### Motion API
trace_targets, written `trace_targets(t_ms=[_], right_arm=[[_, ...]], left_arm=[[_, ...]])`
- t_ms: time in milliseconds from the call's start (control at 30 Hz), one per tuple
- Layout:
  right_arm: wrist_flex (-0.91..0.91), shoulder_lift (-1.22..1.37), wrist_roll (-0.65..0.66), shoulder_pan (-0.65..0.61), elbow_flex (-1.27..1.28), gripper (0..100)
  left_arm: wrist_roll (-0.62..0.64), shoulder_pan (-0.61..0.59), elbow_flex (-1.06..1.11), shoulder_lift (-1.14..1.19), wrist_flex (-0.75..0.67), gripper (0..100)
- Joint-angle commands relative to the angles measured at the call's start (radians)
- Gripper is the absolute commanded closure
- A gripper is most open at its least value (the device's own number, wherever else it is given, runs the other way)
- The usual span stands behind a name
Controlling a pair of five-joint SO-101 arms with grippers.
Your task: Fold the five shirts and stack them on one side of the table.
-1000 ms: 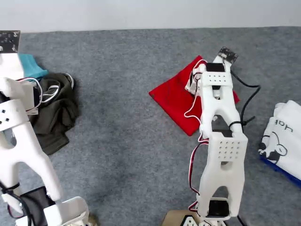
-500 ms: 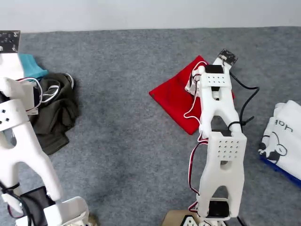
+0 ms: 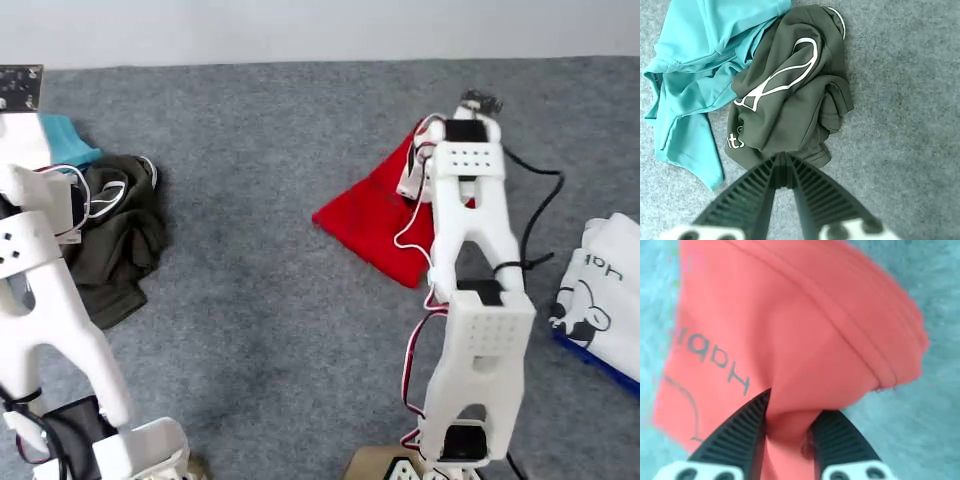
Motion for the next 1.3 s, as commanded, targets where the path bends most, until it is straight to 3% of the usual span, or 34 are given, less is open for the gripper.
trace_targets(t_ms=[0,333,1267], right_arm=[[0.093,-0.147,0.157,0.045,-0.018,98.9],[0.156,-0.325,0.529,0.309,-0.018,98.9],[0.228,-0.555,0.824,0.714,-0.018,98.9]], left_arm=[[-0.009,0.000,-0.004,-0.040,-0.008,99],[-0.005,-0.002,-0.007,-0.041,-0.006,99],[-0.006,0.000,-0.004,-0.032,-0.008,99]])
